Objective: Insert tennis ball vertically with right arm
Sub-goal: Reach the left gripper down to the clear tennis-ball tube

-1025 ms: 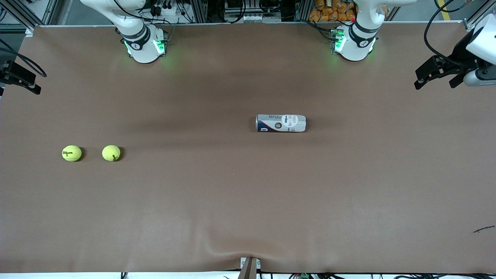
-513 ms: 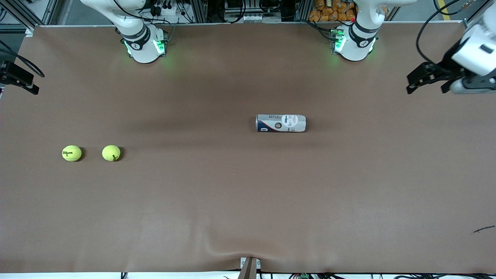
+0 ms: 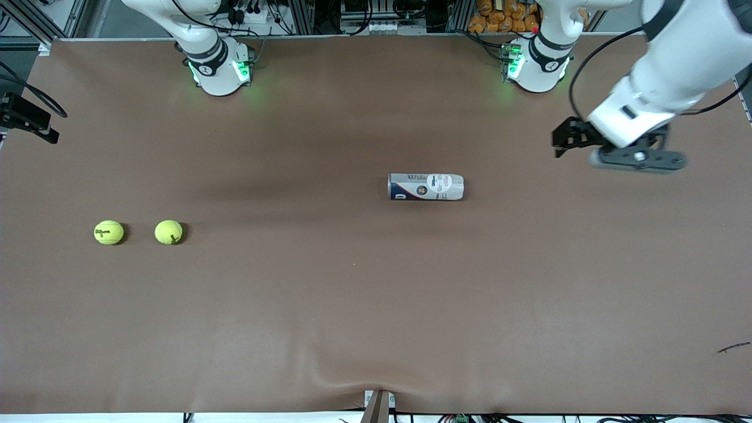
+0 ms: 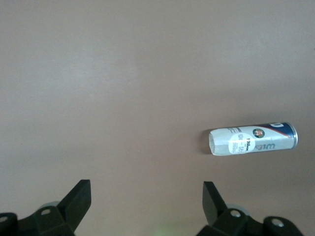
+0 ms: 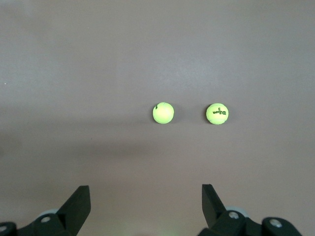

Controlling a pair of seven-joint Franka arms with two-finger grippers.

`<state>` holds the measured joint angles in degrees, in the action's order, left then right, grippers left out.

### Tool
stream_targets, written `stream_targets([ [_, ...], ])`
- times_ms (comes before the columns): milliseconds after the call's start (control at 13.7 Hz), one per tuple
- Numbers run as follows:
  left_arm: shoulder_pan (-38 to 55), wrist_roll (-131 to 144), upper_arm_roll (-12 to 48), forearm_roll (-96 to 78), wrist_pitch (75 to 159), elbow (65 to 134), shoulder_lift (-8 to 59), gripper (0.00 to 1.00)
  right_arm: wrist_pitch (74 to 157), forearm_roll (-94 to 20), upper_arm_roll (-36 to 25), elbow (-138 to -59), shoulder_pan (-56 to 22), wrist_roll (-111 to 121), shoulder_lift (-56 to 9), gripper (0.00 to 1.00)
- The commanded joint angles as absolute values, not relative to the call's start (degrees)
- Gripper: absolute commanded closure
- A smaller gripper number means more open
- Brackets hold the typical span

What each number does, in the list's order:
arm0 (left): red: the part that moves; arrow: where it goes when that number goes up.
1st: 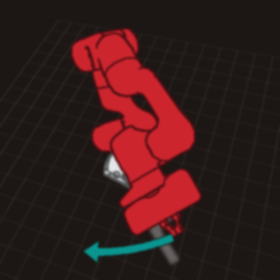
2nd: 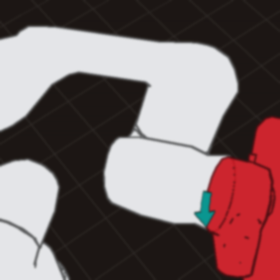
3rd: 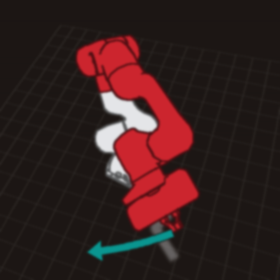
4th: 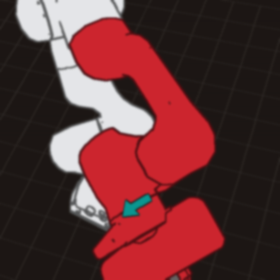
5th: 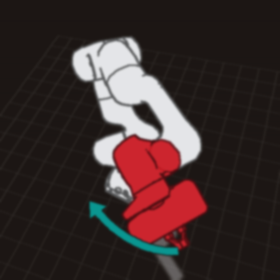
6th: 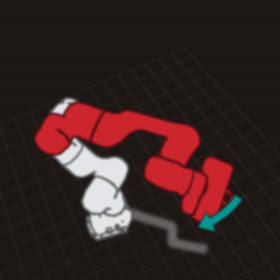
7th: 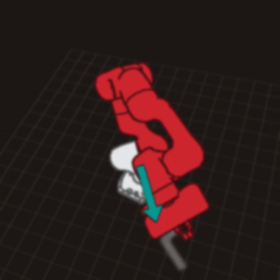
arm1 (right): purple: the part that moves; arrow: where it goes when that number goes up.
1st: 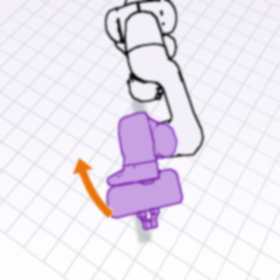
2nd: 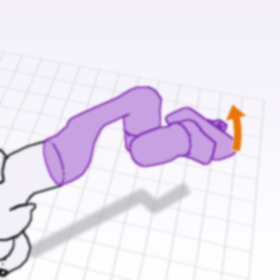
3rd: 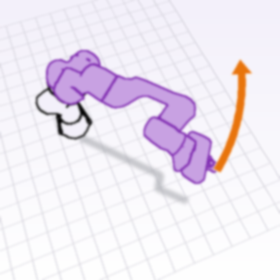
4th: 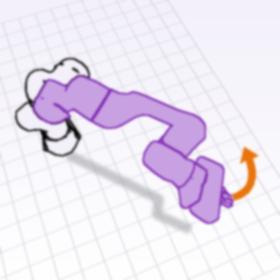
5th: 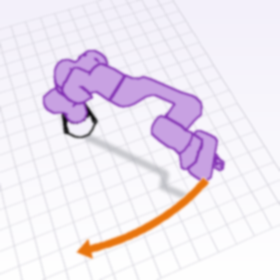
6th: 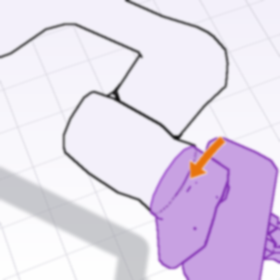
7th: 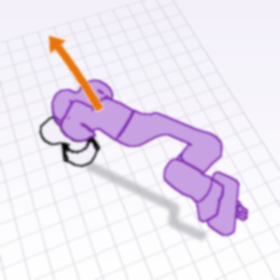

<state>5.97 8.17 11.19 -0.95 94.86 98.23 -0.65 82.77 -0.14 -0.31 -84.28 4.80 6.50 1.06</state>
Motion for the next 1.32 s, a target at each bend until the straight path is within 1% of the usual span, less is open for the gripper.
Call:
stream_targets([
  [0,5.71,7.91,15.19,-0.70,95.01,97.56,1.14,0.00,82.88,-1.14,0.61,-84.29,6.24,7.38,1.23,0.00],
  [366,5.80,6.95,23.28,5.18,95.45,97.64,5.26,0.00,82.79,-1.14,0.61,-84.29,6.24,7.38,1.23,0.00],
  [439,5.80,5.64,23.99,5.27,95.19,97.73,6.14,0.00,82.79,-1.14,0.62,-84.29,6.24,7.38,1.23,0.00],
  [732,6.50,-6.13,25.05,8.42,94.04,100.71,7.38,0.00,82.71,-1.14,0.53,-84.29,6.15,7.38,1.23,0.00],
  [952,11.32,-6.68,25.40,11.85,94.04,103.53,8.78,0.00,82.70,-1.14,0.53,-84.29,6.33,7.38,1.05,0.00],
  [1099,15.45,-6.68,25.40,16.06,94.04,103.80,11.32,0.00,82.79,-1.14,0.53,-84.29,6.50,7.38,1.05,0.00],
  [1245,17.57,-6.77,25.40,19.76,94.04,103.89,13.96,0.00,82.71,-1.14,0.53,-84.29,6.24,7.38,1.05,0.00],
])
